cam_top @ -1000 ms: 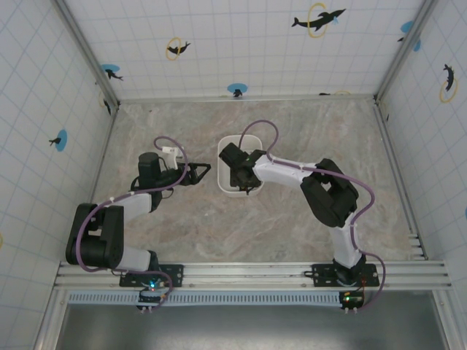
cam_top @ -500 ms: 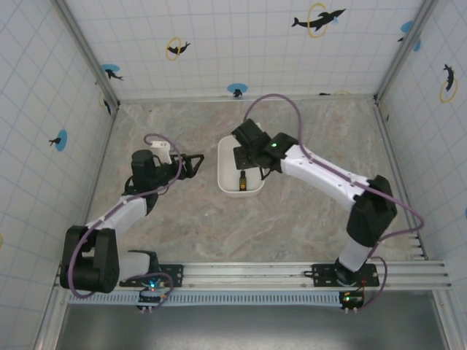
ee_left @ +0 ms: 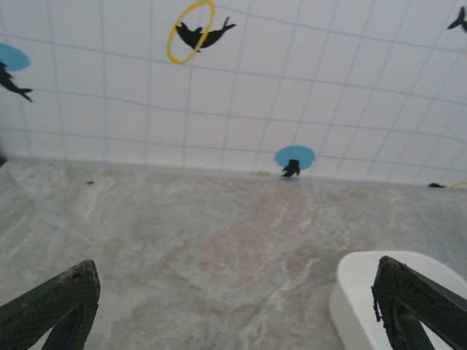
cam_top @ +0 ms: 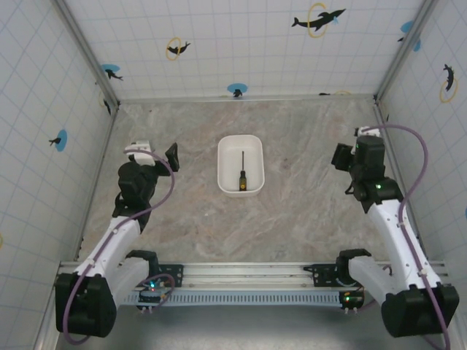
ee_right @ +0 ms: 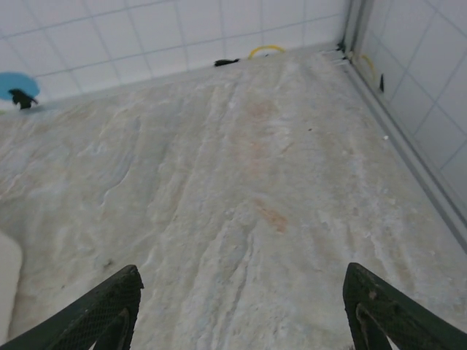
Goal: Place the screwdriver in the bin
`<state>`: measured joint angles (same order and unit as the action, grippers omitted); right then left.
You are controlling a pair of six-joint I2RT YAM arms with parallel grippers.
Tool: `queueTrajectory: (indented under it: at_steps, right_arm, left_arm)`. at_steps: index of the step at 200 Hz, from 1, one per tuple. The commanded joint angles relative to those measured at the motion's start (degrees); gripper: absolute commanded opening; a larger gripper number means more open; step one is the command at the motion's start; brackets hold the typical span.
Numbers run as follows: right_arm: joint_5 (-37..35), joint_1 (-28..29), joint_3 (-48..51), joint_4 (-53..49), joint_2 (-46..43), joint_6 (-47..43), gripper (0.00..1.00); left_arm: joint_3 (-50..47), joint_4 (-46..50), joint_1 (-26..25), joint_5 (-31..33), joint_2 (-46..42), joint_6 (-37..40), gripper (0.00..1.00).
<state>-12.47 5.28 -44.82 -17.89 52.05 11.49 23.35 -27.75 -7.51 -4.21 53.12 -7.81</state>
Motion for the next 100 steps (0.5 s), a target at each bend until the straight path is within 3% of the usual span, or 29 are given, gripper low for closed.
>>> queueTrajectory:
  at_steps: [1,61,100]
  right_arm:
    - [4.13,-3.28,7.89,15.69,-2.62,-2.77,0.75]
    - [-3.51,-4.07,34.04,55.20,-1.01,-6.33,0.76]
    - [-2.92,-4.01,36.74,68.24,9.53,-8.17,0.76]
  left_arm:
    - [-2.70,-6.68,0.03,6.19,1.40,4.71,0.97]
    - [-4.99,-16.23,3.49,5.18,8.40,8.27,0.97]
    - [-7.54,-21.45,9.01,1.91,11.47,5.72,0.97]
